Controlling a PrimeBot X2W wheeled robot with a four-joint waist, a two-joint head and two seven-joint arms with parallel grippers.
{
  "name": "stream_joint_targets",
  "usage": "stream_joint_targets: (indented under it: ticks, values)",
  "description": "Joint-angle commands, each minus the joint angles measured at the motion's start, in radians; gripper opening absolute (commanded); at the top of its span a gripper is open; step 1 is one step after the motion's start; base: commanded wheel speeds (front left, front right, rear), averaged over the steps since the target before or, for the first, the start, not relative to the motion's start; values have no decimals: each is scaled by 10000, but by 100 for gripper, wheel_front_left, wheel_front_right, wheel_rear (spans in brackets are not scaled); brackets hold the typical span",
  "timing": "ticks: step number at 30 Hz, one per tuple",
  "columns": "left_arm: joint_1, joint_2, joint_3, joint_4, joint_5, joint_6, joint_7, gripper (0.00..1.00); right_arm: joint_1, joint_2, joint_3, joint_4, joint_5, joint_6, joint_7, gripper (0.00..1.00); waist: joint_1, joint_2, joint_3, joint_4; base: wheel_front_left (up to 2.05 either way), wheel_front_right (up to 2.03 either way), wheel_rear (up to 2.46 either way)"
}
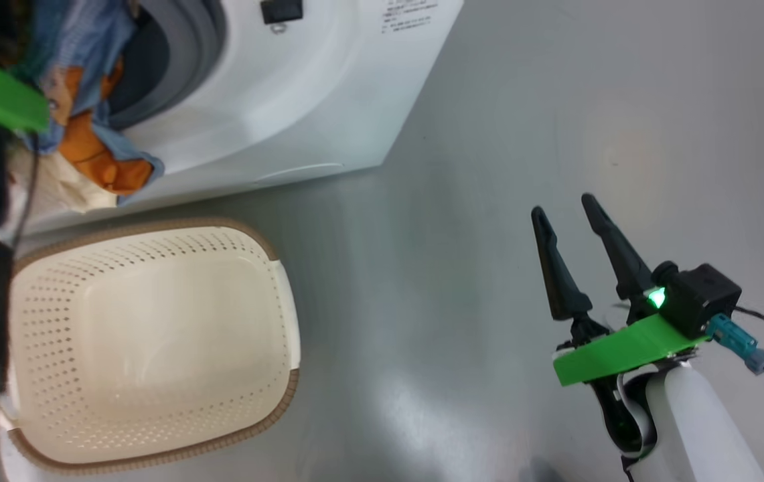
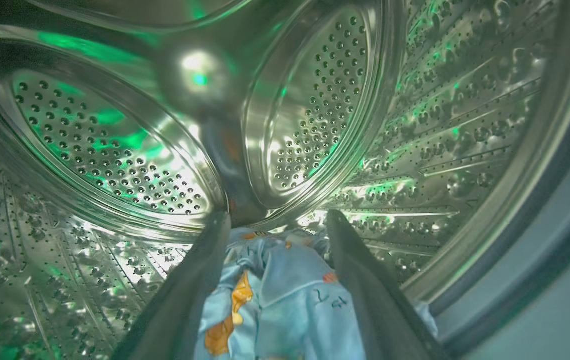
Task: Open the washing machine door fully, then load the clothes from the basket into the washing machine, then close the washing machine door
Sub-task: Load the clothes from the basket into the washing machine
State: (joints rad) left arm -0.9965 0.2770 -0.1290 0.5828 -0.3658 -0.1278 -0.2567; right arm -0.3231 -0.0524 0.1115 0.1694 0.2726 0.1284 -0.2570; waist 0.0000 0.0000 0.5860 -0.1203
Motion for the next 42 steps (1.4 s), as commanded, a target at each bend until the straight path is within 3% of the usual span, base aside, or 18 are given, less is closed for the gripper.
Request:
stream_joint_targets:
  ticks: [1,19,30,42]
  values:
    - [399,381,306,-509,127,-13,-51,100,327,22,139,-180,-147,23,-48,100,0,0,-214,158,0,0,0]
    - [4334,-703,1981,-3429,505,-9,-51,100,470,22,-41,-108,-200,23,-48,100,0,0,-583,483,0,0,0]
    - [6140,-1297,2910,-4142,1021,-22,-51,100,378,22,60,-57,-176,23,-48,100,0,0,-495,425,0,0,0]
    - [7843,-1566,3359,-4411,1209,-27,-51,100,424,22,-2,-30,-271,23,-48,100,0,0,-610,499,0,0,0]
